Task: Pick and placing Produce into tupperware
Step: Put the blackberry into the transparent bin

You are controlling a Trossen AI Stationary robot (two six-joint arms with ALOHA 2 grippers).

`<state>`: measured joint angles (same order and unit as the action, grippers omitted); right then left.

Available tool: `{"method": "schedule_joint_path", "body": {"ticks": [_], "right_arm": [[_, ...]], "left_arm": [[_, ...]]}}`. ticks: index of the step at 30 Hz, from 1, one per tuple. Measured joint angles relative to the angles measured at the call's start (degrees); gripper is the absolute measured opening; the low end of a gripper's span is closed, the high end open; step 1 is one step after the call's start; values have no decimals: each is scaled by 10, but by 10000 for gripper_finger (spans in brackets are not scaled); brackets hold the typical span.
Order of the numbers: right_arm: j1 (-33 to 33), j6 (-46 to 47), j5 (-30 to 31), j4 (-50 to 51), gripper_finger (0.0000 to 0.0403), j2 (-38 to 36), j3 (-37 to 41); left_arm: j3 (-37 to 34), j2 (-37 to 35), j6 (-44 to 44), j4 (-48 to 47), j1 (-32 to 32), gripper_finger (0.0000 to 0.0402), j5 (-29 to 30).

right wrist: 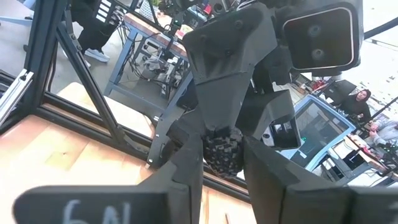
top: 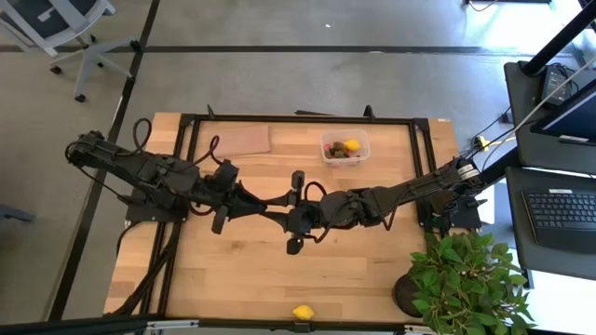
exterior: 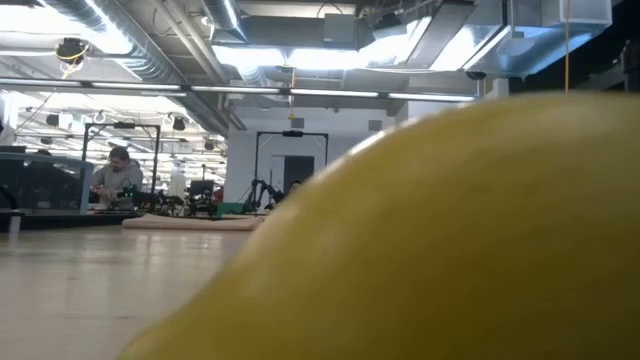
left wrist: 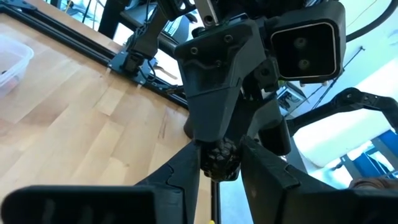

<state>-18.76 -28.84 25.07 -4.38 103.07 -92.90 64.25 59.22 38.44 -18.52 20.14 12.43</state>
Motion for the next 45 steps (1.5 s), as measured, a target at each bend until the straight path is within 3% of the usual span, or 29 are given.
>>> {"method": "schedule_joint_path", "body": {"ticks": [17,26,31,34,37,45], "right_arm": [[0,5,2,-2,88,1,0],[0,7,44,22,89,1,0],[10,32,124,52,91,1,0],[34,73,143,97,91,-5,0],[75,172,134,194,91,-22,0],[235,420,2,496,92,-38,1]], "left_arm": [[0,0,-2,-10,0,132,1],[0,-2,0,-69,0,133,3],[0,-5,8,-96,0,131,0],[0,-6,21,-118,0,134,0],[0,-6,37,-144,1,139,-1],[0,-6,47,-199,9,140,-1]]}}
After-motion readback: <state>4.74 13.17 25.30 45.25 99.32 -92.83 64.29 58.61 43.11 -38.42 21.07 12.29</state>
